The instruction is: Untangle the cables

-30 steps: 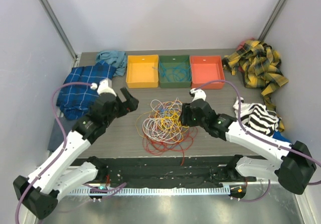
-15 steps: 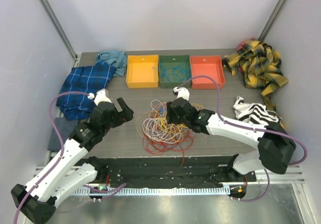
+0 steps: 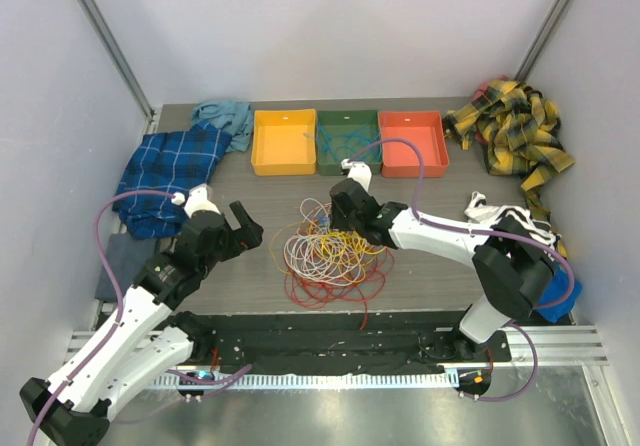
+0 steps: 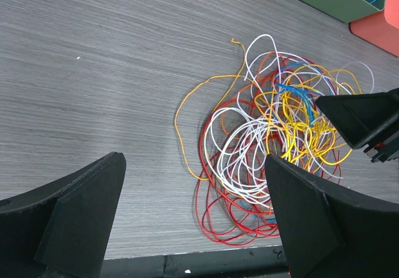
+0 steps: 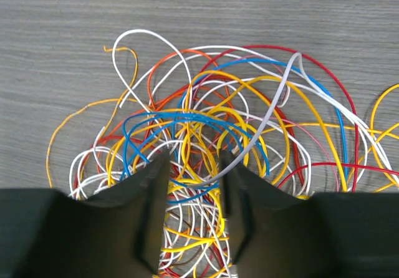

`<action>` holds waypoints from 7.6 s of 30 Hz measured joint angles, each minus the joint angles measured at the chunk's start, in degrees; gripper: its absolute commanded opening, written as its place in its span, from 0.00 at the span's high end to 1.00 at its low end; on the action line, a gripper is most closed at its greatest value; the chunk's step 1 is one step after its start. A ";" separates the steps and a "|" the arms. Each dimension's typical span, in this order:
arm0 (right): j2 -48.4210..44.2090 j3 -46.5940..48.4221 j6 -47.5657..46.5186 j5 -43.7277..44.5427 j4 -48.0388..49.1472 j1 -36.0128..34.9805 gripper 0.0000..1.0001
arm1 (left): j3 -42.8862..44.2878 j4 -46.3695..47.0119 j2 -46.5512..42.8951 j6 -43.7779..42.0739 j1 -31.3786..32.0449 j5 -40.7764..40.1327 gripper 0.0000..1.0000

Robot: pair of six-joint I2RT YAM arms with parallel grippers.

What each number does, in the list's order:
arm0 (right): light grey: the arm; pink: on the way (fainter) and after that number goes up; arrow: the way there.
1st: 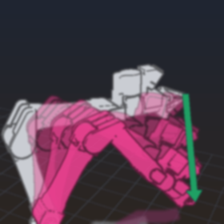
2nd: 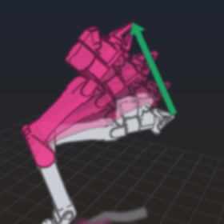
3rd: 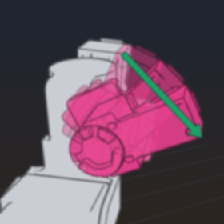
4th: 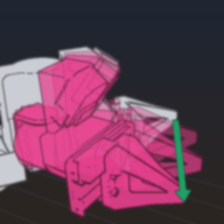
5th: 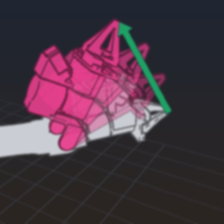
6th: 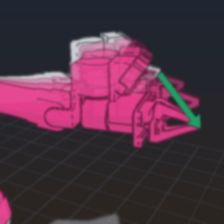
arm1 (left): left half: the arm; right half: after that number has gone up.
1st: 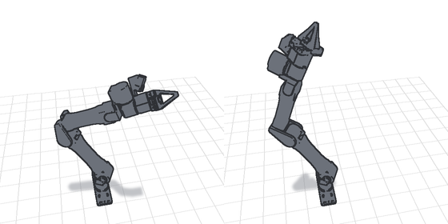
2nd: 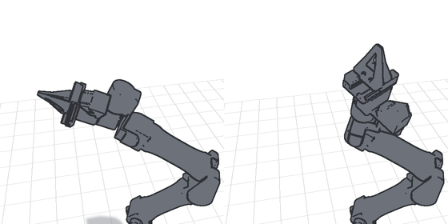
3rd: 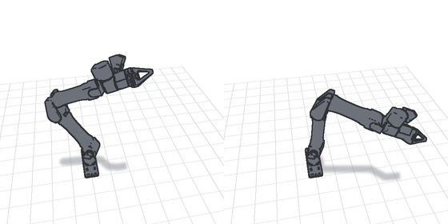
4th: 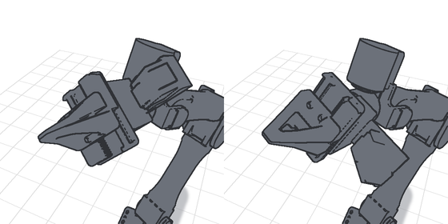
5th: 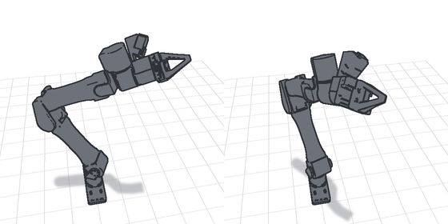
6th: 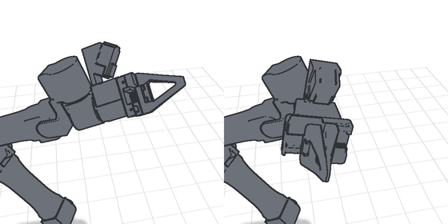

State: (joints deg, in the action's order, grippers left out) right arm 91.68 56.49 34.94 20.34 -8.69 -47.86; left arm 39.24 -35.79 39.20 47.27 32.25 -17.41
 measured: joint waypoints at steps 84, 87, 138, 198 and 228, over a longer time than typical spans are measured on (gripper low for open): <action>-34.58 47.36 -15.10 11.80 -22.18 0.48 0.99 | 1.73 81.11 40.87 -27.96 24.09 10.84 0.00; -35.71 42.34 -15.34 14.23 -21.59 0.48 0.99 | -1.25 74.66 31.34 -26.51 24.33 7.13 0.00; -22.43 18.16 -17.25 22.25 -10.62 26.80 0.99 | -15.19 37.55 -6.49 -6.71 24.74 -5.25 0.00; -8.28 -14.34 19.85 3.13 -18.34 25.22 0.29 | -17.70 35.04 -2.64 -0.92 24.74 -0.59 0.00; -2.19 -13.16 37.53 2.38 -3.67 32.24 0.69 | -18.71 34.32 -6.75 -0.68 24.74 -0.81 0.00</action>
State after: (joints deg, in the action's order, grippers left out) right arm 89.49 43.33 72.47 22.72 -12.36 -15.62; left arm 20.53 -1.48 32.45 46.59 56.99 -18.22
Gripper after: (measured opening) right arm 0.406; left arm 0.996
